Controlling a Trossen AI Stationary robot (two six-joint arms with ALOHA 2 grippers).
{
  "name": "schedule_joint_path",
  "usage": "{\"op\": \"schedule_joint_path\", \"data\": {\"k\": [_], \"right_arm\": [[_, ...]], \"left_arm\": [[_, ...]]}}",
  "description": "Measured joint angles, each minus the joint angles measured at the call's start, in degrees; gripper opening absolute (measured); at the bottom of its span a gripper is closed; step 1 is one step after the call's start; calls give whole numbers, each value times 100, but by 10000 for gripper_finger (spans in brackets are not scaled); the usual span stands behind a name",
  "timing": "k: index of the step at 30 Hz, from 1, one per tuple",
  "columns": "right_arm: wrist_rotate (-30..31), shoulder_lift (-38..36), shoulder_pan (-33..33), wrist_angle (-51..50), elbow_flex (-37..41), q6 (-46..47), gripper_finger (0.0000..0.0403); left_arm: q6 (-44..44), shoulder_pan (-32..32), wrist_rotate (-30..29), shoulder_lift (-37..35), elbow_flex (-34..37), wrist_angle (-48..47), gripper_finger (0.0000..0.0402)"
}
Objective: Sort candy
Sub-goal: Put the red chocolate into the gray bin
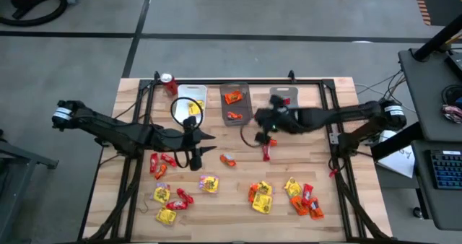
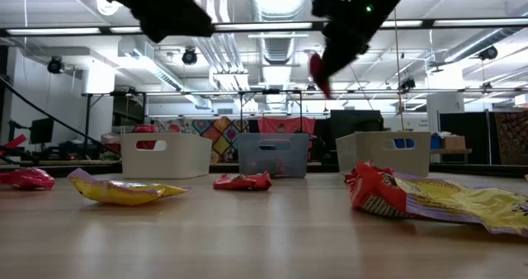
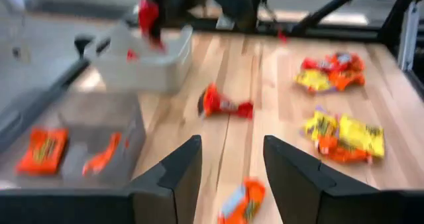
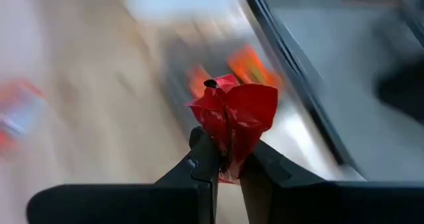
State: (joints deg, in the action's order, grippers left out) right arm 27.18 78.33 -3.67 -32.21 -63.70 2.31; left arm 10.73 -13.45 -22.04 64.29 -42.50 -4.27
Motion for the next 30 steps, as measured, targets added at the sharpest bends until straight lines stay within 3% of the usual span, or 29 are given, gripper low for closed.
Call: {"op": "schedule_joint_path", "data": {"k": [4, 7, 15, 21, 30], "right_arm": [[2, 98, -678, -1617, -473, -153, 38], [-15, 127, -1152, -2199, -525, -726, 38], [-663, 258, -2224, -2244, -219, -2157, 38], [-669, 558, -2658, -2073, -8, -2487, 38], [-818, 951, -2777, -1854, 87, -2531, 38]], "left_arm": [[380, 1, 0, -203, 0, -576, 141], [468, 0, 0, -249, 0, -732, 141], [437, 0, 0, -227, 0, -751, 141], [420, 0, 0, -201, 0, -770, 141], [418, 0, 0, -86, 0, -793, 141]]}}
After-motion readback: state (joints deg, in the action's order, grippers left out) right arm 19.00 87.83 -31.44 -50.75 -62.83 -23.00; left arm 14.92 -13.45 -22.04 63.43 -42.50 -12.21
